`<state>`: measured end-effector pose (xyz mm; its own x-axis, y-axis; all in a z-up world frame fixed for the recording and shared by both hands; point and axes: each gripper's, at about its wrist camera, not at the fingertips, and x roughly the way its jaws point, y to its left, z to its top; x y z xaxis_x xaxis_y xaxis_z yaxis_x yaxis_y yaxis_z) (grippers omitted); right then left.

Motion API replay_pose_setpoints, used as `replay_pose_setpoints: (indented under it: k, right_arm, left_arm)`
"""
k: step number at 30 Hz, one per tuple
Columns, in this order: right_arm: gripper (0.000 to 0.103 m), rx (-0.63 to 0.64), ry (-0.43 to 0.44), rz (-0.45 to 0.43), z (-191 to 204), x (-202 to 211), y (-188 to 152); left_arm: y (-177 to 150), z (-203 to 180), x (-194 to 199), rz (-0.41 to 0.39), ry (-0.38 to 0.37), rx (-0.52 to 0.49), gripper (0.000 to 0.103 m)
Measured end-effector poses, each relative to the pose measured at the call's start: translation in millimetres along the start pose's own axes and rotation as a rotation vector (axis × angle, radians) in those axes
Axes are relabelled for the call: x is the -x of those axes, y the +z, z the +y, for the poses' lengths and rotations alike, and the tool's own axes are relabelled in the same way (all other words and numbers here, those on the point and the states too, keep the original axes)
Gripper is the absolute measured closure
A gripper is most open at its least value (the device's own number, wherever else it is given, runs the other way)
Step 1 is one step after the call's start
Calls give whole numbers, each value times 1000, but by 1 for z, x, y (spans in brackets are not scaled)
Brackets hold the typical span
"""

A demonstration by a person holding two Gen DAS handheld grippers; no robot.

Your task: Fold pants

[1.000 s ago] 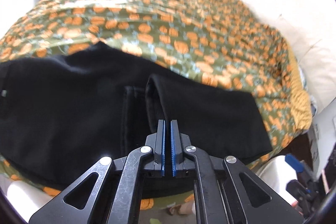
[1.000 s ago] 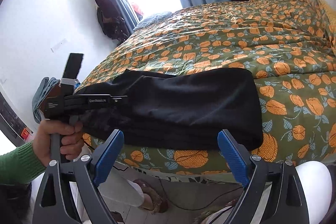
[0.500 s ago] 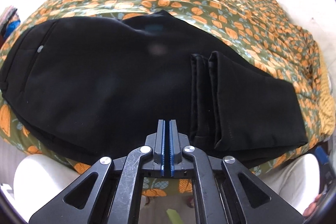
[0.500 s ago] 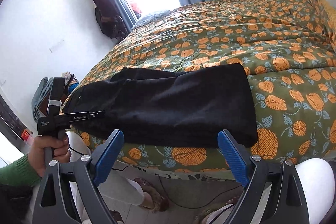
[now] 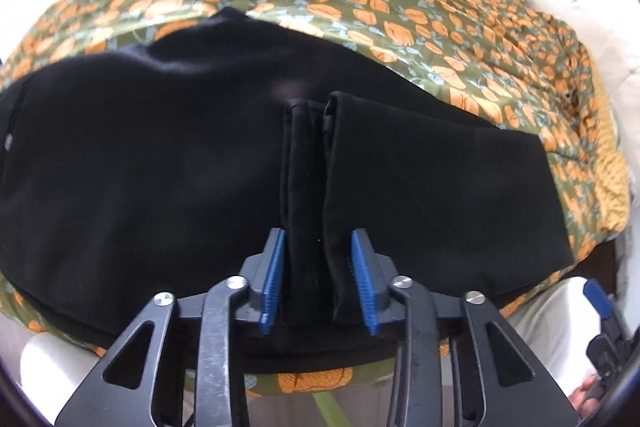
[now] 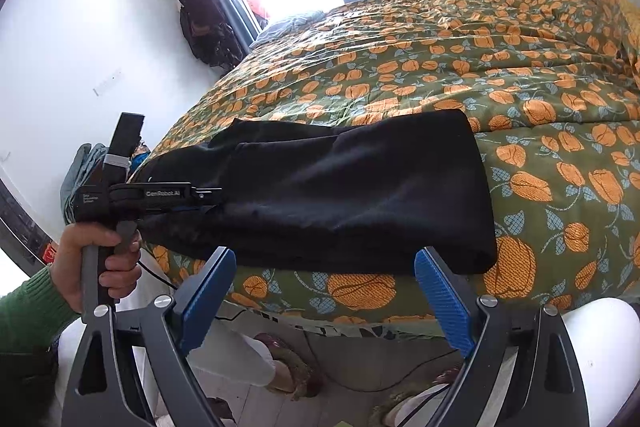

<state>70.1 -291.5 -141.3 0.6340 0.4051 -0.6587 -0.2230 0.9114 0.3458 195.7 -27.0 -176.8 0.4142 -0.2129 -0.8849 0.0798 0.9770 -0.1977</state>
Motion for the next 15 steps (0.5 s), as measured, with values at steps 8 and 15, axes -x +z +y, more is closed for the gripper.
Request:
replay_pose_setpoints:
  k: [8,15]
  right_arm:
    - [12,-32,-9,-31,-7,6,2]
    - [12,-143,-9,-46,-29,-3,23]
  left_arm:
    - [-4,20,39,-121,53,63,96]
    - [-13,32,18,-94,130,46,94]
